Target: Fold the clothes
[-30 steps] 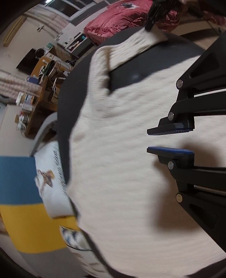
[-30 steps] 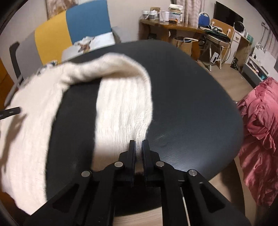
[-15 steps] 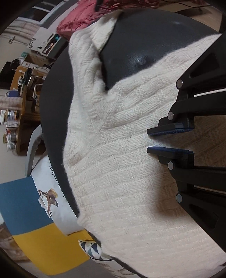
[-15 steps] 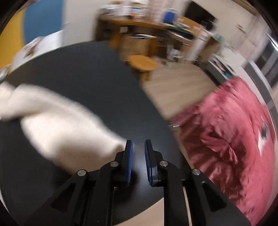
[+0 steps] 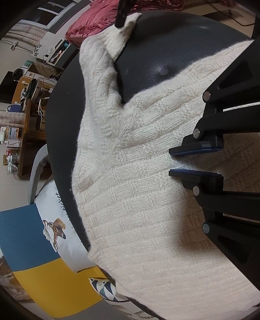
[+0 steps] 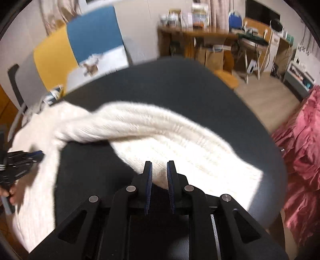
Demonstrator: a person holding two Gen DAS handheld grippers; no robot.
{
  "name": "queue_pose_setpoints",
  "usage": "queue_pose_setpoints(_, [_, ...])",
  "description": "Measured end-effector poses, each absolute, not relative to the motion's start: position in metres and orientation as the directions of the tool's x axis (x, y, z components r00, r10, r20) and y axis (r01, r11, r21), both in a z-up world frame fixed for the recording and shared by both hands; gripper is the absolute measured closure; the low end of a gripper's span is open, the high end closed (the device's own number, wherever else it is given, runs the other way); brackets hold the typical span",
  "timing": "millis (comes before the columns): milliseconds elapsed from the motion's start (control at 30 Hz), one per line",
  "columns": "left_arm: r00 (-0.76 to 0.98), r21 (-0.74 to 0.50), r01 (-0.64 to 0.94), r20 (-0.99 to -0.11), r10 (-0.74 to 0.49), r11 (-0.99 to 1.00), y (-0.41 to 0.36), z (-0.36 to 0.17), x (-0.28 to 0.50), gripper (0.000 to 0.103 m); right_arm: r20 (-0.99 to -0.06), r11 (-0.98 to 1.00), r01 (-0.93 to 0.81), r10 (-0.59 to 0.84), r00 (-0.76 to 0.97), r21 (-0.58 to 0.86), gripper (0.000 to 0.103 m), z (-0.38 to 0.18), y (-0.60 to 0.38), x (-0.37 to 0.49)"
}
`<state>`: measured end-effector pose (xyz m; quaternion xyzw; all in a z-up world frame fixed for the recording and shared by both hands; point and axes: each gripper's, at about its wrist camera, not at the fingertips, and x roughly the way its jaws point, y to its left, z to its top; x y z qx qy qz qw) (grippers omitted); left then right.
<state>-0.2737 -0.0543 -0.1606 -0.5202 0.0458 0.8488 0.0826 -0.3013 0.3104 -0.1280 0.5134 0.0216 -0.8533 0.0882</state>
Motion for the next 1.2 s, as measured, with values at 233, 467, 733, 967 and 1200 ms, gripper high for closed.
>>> queue_pose_setpoints(233, [-0.408, -0.096, -0.184, -0.898, 0.165, -0.978, -0.066, -0.157, -0.280, 0.090, -0.898, -0.930, 0.217, 0.192, -0.396, -0.295, 0.089, -0.138, 0.332, -0.313])
queue_pose_setpoints(467, [-0.466, -0.194, -0.106, -0.857, 0.221, -0.975, -0.090, -0.134, -0.300, 0.090, -0.867, -0.954, -0.150, -0.160, -0.472, 0.258, 0.085, -0.117, 0.420, -0.275])
queue_pose_setpoints(733, [-0.447, -0.160, -0.122, -0.873, 0.198, -0.980, -0.085, -0.144, -0.313, 0.090, -0.683, -0.564, -0.424, -0.397, -0.614, 0.708, 0.085, -0.156, 0.478, -0.239])
queue_pose_setpoints(967, [-0.448, -0.153, -0.113, -0.874, 0.188, -0.982, -0.091, -0.156, -0.305, 0.090, -0.648, -0.493, -0.453, -0.360, -0.671, 0.743, 0.084, -0.178, 0.470, -0.262])
queue_pose_setpoints(1200, [-0.491, -0.232, -0.069, -0.839, 0.236, -0.970, -0.111, -0.140, -0.323, 0.090, -0.698, -0.642, -0.406, -0.294, -0.653, 0.650, 0.092, -0.169, 0.457, -0.282])
